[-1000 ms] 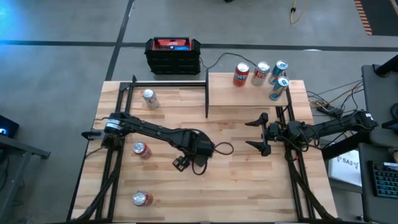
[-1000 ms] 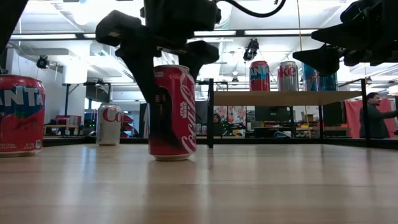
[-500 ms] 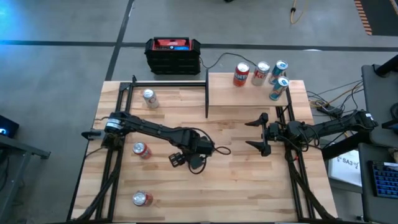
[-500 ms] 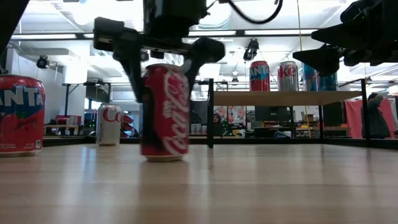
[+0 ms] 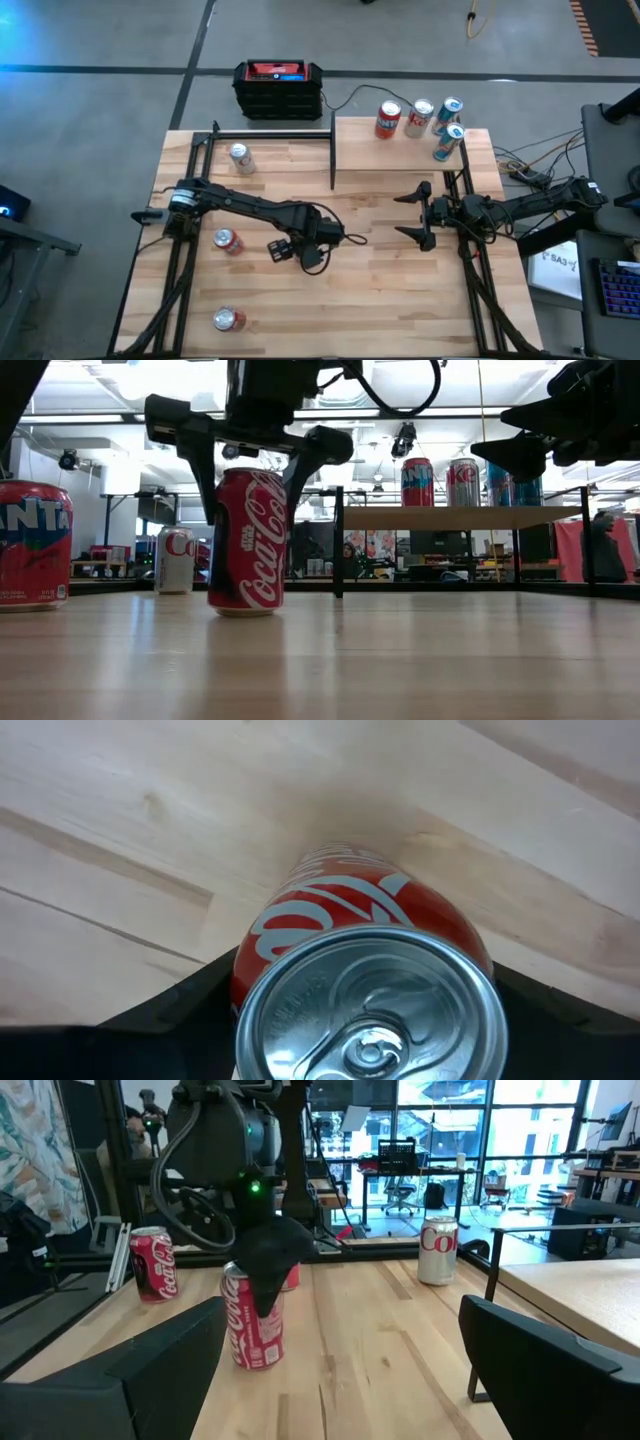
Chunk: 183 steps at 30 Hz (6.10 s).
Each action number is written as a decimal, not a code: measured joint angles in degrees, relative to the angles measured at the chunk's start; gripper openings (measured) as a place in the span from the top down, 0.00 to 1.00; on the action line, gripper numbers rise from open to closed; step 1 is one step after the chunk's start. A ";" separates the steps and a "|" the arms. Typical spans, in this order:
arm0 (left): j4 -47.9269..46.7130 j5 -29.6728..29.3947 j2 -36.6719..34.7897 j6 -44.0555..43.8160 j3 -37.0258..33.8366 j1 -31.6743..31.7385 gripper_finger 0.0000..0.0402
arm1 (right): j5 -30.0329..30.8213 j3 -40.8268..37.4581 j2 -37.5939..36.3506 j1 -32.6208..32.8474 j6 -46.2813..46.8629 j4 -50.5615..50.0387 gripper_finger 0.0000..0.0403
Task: Place canned beverage on shelf
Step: Put the top red white soda can on the shelf
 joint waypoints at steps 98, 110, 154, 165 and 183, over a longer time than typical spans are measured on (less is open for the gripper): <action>10.53 -30.27 -6.80 -61.18 -0.02 -18.74 0.00 | 0.01 0.00 -0.01 0.00 0.00 0.02 0.05; 13.40 -74.13 -4.66 -104.45 -0.02 -22.94 0.00 | 0.02 0.00 0.00 -0.01 -0.01 0.00 0.05; 5.37 -69.33 2.97 -158.62 -0.10 -23.47 0.01 | 0.02 0.00 0.00 -0.02 0.00 0.02 0.05; -13.70 -61.06 3.85 -180.81 -0.13 -24.43 0.01 | 0.02 0.00 0.00 0.00 0.00 0.00 0.05; -14.35 -67.93 13.12 -187.16 1.35 -27.12 0.01 | 0.00 0.00 -0.01 -0.01 0.00 0.01 0.05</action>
